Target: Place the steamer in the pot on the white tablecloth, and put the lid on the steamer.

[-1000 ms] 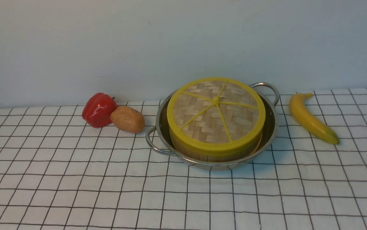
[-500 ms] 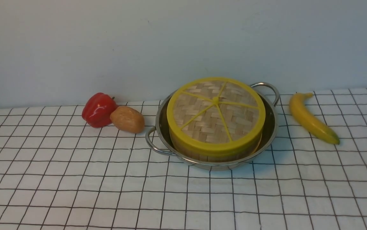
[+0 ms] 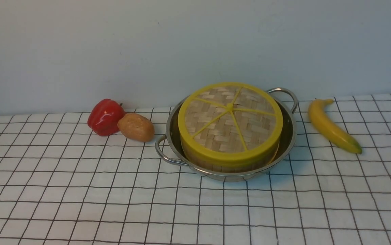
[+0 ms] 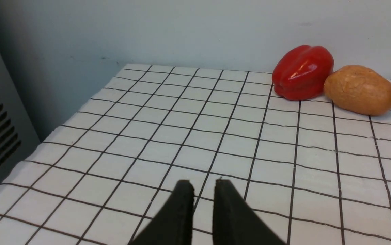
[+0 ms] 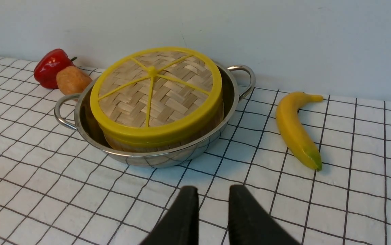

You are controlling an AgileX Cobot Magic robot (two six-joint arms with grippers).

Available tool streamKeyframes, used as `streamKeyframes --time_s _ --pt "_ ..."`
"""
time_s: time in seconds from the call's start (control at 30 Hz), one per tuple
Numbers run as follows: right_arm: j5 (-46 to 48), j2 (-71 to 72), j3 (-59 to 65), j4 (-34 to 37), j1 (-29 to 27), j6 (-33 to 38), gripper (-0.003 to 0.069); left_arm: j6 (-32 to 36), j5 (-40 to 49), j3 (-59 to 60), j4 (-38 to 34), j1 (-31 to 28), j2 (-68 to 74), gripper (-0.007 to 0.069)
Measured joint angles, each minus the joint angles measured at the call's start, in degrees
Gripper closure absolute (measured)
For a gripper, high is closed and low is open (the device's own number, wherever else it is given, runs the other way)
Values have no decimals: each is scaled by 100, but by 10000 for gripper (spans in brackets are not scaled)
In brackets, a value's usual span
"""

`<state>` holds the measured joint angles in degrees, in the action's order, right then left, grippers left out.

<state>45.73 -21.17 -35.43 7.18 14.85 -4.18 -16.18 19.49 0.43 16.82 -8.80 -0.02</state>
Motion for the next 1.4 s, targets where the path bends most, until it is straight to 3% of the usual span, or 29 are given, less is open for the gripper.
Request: streamKeyframes --time_s 0.23,0.4,0.67,0.8,1.4 --pt "0 0 0 -45 0 31 486 0 0 0 37 0 0 529" --pt "-369 363 488 -541 -246 142 477 0 0 0 48 0 0 518" --pt "-2262 1478 2517 -881 -1331 142 452 5 0 0 54 0 0 508" --pt "-2802 1888 3167 -828 -1582 142 442 5 0 0 54 0 0 501" --pt "-2802 2094 3588 -754 -1673 142 420 5 -4 0 54 0 0 476"
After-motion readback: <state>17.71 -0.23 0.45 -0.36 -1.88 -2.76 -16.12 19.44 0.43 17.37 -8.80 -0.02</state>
